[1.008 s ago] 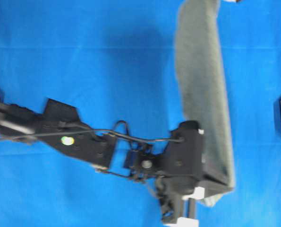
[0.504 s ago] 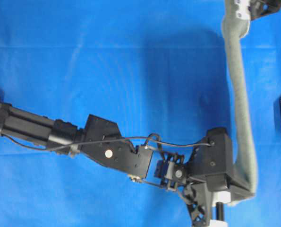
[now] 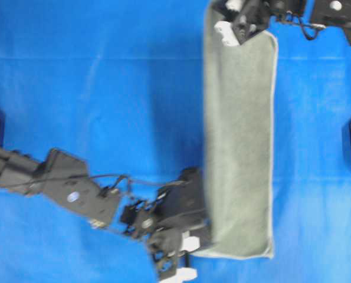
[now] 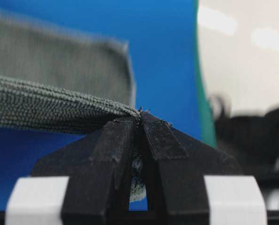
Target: Fold a large towel.
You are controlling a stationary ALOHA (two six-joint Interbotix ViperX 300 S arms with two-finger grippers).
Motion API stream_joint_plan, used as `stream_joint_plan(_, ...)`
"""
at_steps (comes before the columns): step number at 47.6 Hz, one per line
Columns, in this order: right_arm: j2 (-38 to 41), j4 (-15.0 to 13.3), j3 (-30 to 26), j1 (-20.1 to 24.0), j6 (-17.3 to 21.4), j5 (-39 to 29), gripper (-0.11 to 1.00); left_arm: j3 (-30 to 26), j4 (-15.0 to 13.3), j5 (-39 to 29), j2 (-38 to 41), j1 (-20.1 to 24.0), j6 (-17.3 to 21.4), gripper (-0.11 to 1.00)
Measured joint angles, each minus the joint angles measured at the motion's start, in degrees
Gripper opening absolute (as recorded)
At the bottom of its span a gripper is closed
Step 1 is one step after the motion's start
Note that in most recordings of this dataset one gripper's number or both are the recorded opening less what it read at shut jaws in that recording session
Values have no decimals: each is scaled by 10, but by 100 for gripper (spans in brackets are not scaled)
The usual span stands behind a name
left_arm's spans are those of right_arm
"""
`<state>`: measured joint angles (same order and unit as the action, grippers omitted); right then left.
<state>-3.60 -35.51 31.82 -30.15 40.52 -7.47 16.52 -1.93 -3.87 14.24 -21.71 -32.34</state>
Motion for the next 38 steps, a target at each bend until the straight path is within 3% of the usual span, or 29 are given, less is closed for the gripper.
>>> stream_joint_plan(14,60,-20,-61,14,-11,14,4,158,0,4,-71,-17,-47,3)
stream_joint_plan(28,92,-42,-79,25,-49,32,5,176,0,7,-81,-23,-48,3)
stream_joint_plan(30,93,-43,-81,26,-56,36,11,175,0,7,-81,-23,-48,3)
stream_joint_plan(35,92,-46,-85,26,-77,51,45,172,0,7,-80,-23,-46,4)
stream_joint_plan(38,93,-48,-86,25,-90,56,61,171,0,7,-80,-24,-46,19)
